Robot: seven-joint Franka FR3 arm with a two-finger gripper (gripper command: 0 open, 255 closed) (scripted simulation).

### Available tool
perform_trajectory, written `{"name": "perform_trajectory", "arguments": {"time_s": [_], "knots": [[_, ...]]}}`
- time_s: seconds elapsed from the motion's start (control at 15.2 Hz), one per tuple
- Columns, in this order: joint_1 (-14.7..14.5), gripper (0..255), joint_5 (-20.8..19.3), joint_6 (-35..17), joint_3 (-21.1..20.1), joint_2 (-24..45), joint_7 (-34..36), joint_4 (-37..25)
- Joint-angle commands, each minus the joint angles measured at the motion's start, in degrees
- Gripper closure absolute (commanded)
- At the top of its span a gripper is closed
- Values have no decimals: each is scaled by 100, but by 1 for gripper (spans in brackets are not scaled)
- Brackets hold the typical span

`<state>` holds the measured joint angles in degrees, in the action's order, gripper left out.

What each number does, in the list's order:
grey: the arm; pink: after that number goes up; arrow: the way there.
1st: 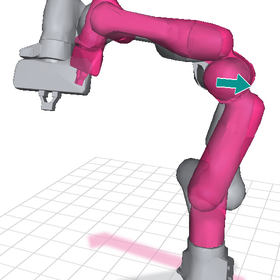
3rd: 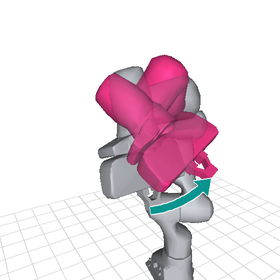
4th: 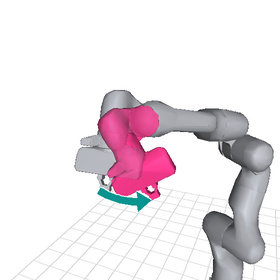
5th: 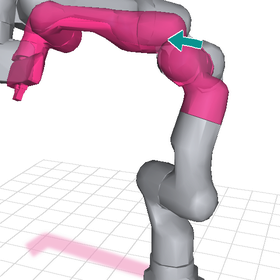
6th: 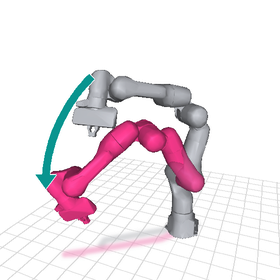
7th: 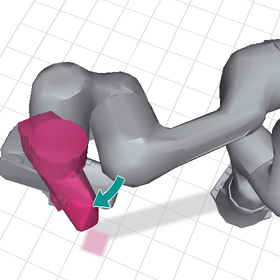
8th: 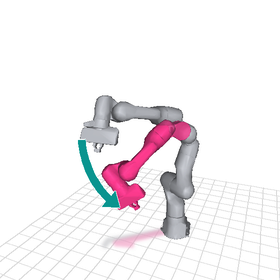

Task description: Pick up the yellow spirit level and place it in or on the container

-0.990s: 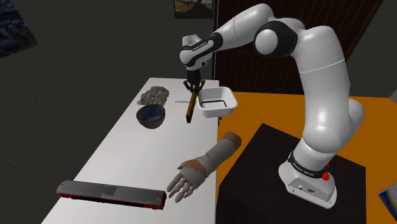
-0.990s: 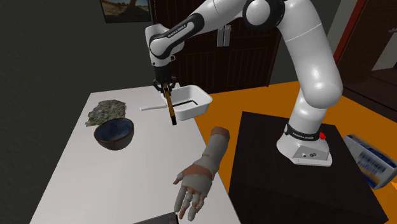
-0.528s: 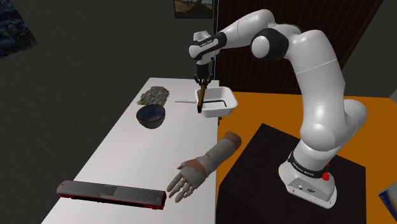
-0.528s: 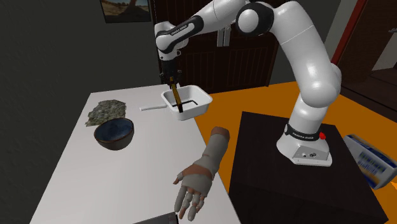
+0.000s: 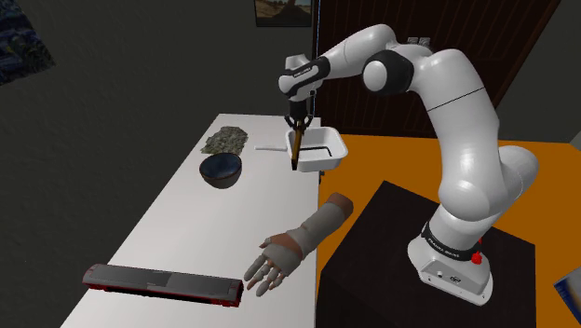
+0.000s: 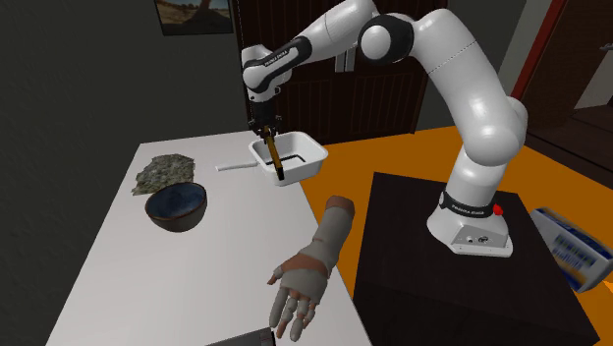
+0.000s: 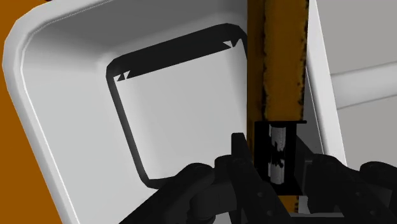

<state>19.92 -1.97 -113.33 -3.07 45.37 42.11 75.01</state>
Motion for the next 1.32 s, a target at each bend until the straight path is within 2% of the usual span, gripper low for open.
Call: {"name": "perform_trajectory", "arguments": {"time_s": [0.0, 0.26, 0.79, 0.86, 1.19, 1.25], "knots": [[-3, 255, -3, -104, 2, 69, 3, 28], [-6, 255, -10, -293, 7, 233, 5, 54], [-6, 255, -10, -292, 7, 235, 5, 50], [-6, 0, -10, -292, 7, 233, 5, 52], [-6, 0, -10, -292, 7, 235, 5, 50], [-6, 0, -6, -144, 4, 163, 3, -26]]}}
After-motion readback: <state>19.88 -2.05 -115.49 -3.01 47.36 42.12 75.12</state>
